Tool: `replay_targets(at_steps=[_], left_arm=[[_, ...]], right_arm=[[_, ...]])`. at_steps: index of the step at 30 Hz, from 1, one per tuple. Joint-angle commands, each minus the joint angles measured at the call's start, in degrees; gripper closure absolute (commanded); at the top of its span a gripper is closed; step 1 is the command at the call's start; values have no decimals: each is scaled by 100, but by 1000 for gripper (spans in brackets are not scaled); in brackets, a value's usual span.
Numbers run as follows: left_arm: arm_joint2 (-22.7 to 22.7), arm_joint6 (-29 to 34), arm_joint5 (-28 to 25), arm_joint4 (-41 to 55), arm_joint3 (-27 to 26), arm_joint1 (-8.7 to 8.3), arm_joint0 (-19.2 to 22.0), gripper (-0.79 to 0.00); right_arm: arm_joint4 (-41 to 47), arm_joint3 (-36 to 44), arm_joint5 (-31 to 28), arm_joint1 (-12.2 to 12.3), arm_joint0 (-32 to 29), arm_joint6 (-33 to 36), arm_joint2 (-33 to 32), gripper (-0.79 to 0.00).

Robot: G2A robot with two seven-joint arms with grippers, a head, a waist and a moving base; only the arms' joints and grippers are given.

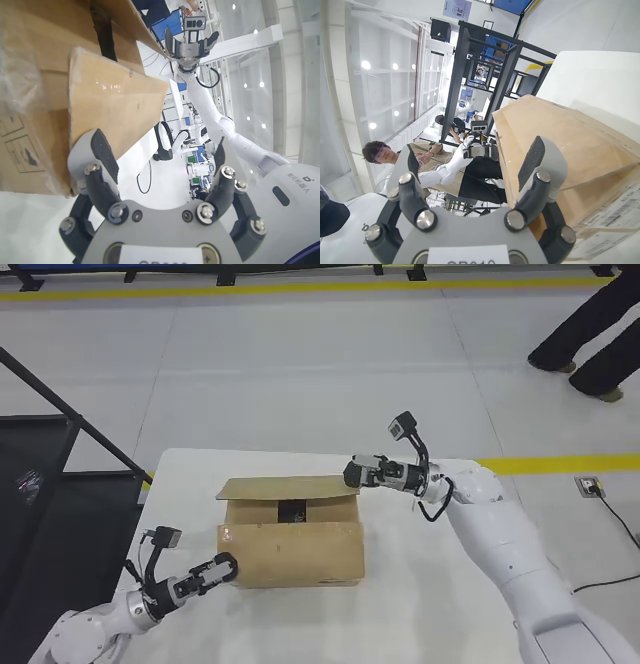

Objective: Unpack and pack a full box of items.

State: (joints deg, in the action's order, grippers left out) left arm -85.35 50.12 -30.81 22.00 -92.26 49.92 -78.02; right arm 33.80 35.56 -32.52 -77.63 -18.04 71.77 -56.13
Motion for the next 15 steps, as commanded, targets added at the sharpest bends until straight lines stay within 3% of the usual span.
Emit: replay_targets(at_steps=[1,15], left_arm=[[29,-71,10,-101,-16,10,6,-785],[246,-565,228,-468,-134,92,129,-785]], right_arm=[[21,-38,56,17,-28,56,1,-785],[43,-507,348,-178,35,347,303,-785]])
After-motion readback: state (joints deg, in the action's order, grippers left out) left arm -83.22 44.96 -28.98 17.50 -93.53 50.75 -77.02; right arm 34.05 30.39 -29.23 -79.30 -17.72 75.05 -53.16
